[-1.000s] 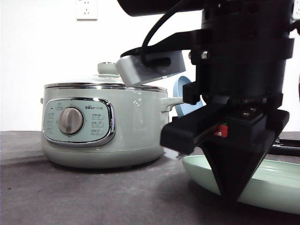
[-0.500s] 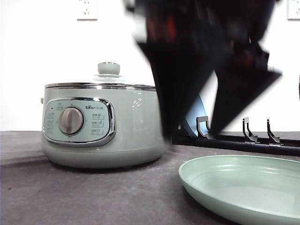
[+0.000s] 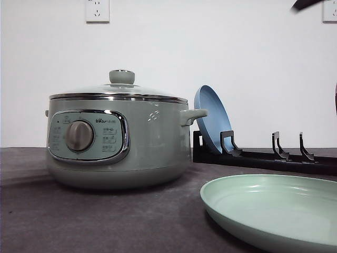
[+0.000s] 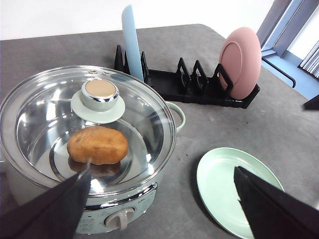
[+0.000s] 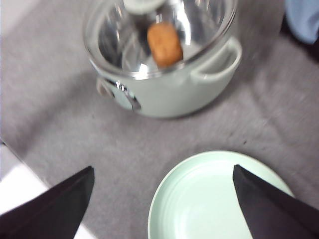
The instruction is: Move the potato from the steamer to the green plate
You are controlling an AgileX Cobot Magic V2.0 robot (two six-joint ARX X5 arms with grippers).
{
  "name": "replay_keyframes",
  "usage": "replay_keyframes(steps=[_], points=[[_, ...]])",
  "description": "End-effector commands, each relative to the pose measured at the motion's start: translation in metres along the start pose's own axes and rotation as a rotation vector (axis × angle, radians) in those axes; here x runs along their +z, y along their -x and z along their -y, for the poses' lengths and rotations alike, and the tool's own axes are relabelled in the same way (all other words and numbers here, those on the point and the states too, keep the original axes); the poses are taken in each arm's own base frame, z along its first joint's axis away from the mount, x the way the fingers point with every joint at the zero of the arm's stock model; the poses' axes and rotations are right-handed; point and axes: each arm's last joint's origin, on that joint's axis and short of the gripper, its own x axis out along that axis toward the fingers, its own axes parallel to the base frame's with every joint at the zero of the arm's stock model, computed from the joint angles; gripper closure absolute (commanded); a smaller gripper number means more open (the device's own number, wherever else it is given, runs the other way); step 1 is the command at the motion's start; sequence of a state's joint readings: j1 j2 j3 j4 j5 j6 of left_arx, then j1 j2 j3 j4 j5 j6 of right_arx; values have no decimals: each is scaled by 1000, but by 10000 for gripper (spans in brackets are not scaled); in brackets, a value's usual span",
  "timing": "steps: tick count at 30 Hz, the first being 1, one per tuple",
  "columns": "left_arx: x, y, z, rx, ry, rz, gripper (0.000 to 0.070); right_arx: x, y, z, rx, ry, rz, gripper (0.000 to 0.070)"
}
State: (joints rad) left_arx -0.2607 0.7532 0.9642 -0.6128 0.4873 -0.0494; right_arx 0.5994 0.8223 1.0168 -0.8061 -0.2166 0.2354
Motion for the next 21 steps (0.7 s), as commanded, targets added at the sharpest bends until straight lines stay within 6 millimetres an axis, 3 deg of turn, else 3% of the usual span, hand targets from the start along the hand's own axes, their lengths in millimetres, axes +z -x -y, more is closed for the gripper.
replay_keyframes(steps=[1, 5, 12, 17, 21], points=[[7, 3, 3, -14, -27, 23, 105, 0, 16, 1, -8, 34, 51, 139], [7, 3, 3, -14, -27, 23, 105, -12, 38, 7, -32, 26, 109, 139], [14, 1, 3, -5, -36, 0, 109, -34, 55, 6, -22, -10, 139, 140], [38, -9, -1, 69, -26, -114, 108, -38, 63, 4, -2, -20, 178, 139], [68, -27, -7, 93, 14, -239, 108, -38, 64, 4, -2, -22, 180, 139]])
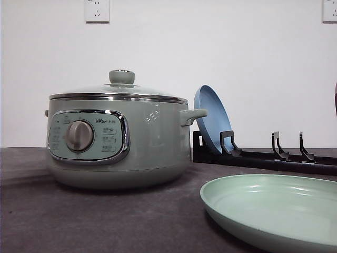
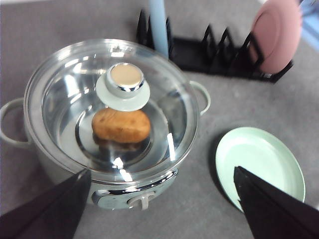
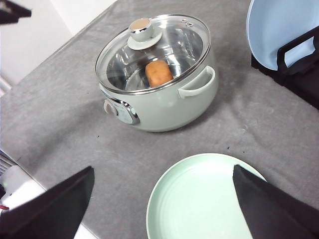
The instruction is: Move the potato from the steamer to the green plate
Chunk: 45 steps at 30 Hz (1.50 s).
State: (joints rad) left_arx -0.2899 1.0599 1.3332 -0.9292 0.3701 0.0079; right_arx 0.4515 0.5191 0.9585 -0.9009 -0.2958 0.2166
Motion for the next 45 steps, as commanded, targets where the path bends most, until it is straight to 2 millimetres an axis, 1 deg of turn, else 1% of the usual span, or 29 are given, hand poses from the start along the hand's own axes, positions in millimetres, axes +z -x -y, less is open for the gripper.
replay_keyframes(steps=[1, 5, 9, 12, 15, 18, 21, 26, 32, 36, 38, 45], points=[[22, -7, 0, 1, -14, -34, 108, 3, 0, -1, 8, -6, 10, 139], [54, -30, -3, 10, 3, -127, 109, 3, 0, -1, 6, -5, 11, 139], [81, -61, -5, 30, 9, -200, 109, 3, 0, -1, -2, -1, 14, 139], [95, -87, -6, 46, -2, -232, 109, 3, 0, -1, -2, 1, 14, 139], [104, -112, -6, 68, -35, -254, 110, 3, 0, -1, -2, 2, 14, 139], [106, -136, -7, 103, -61, -288, 110, 3, 0, -1, -2, 1, 11, 139], [102, -156, -8, 144, -85, -334, 110, 3, 0, -1, -3, 0, 10, 140], [95, -184, -10, 149, -103, -394, 110, 3, 0, -1, -3, 0, 10, 139], [89, -202, -13, 147, -109, -432, 112, 2, 0, -1, -4, -2, 4, 140], [87, -208, -15, 149, -115, -448, 117, 2, 0, -1, -4, -2, 3, 139], [86, -210, -15, 156, -124, -451, 148, 2, 0, -1, -4, -2, 3, 140], [86, -210, -15, 160, -129, -455, 418, 2, 0, -1, -5, -2, 3, 139]])
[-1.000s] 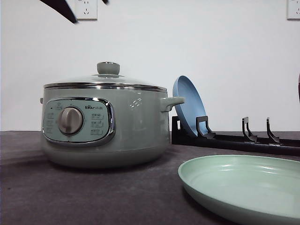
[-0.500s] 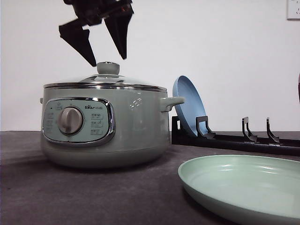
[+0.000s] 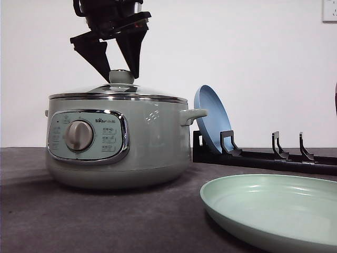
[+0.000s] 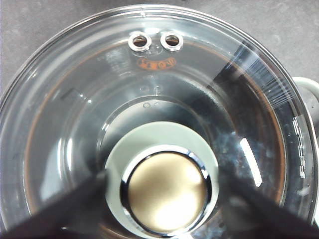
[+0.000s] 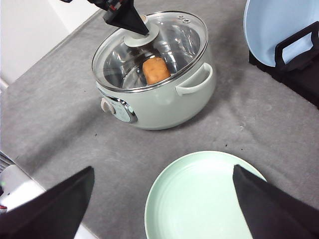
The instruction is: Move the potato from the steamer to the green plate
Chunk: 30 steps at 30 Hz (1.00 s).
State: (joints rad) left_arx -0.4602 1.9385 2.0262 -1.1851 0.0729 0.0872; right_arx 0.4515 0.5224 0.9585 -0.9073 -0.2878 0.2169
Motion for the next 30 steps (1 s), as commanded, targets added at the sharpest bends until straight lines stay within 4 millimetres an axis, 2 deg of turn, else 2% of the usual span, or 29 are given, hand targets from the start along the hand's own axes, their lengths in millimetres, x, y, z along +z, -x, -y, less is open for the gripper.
replay_keyframes(steps=[1, 8, 14, 18, 30], points=[[6, -3, 2, 5, -17, 13, 449, 2, 1, -1, 5, 1, 10, 139], [6, -3, 2, 5, -20, 13, 700, 2, 1, -1, 4, 1, 11, 139], [8, -1, 2, 6, -20, 29, 700, 2, 1, -1, 2, 1, 11, 139], [11, 10, 2, 8, -18, 56, 700, 3, 1, -1, 2, 0, 12, 139], [24, 79, 5, 22, -6, 217, 700, 3, 1, -1, 1, -1, 19, 139]])
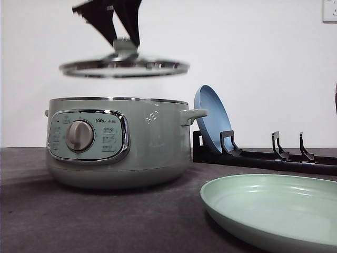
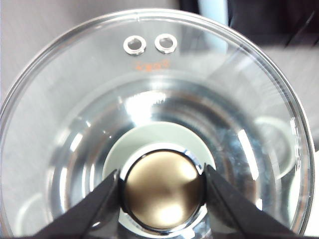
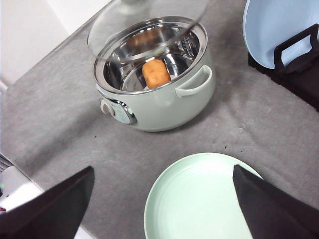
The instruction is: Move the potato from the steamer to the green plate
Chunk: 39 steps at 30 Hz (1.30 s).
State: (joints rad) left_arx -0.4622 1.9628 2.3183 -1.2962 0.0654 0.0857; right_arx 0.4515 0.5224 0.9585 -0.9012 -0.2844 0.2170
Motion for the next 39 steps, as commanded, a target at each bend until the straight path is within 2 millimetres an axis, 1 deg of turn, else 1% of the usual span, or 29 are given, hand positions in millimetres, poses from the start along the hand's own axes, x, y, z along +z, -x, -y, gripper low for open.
replay_keyframes(steps=[1, 8, 14, 19, 29, 34, 37, 39], points=[[6, 20, 2, 4, 5, 75, 700, 3, 1, -1, 3, -4, 12, 139], [2, 48, 2, 24, 4, 125, 700, 3, 1, -1, 3, -7, 12, 139], [-5, 68, -10, 85, 35, 137, 700, 3, 1, -1, 3, -7, 12, 139], [-14, 88, -31, 135, 85, 160, 700, 3, 1, -1, 3, -7, 13, 139], [-37, 123, -88, 277, 244, 192, 700, 3, 1, -1, 7, -6, 12, 139], [-49, 132, -111, 334, 322, 182, 700, 3, 0, -1, 11, -8, 8, 139], [-54, 135, -122, 358, 369, 179, 700, 5, -5, -1, 24, -14, -11, 139], [-57, 137, -126, 369, 391, 179, 700, 9, -11, -1, 65, -22, -32, 139]])
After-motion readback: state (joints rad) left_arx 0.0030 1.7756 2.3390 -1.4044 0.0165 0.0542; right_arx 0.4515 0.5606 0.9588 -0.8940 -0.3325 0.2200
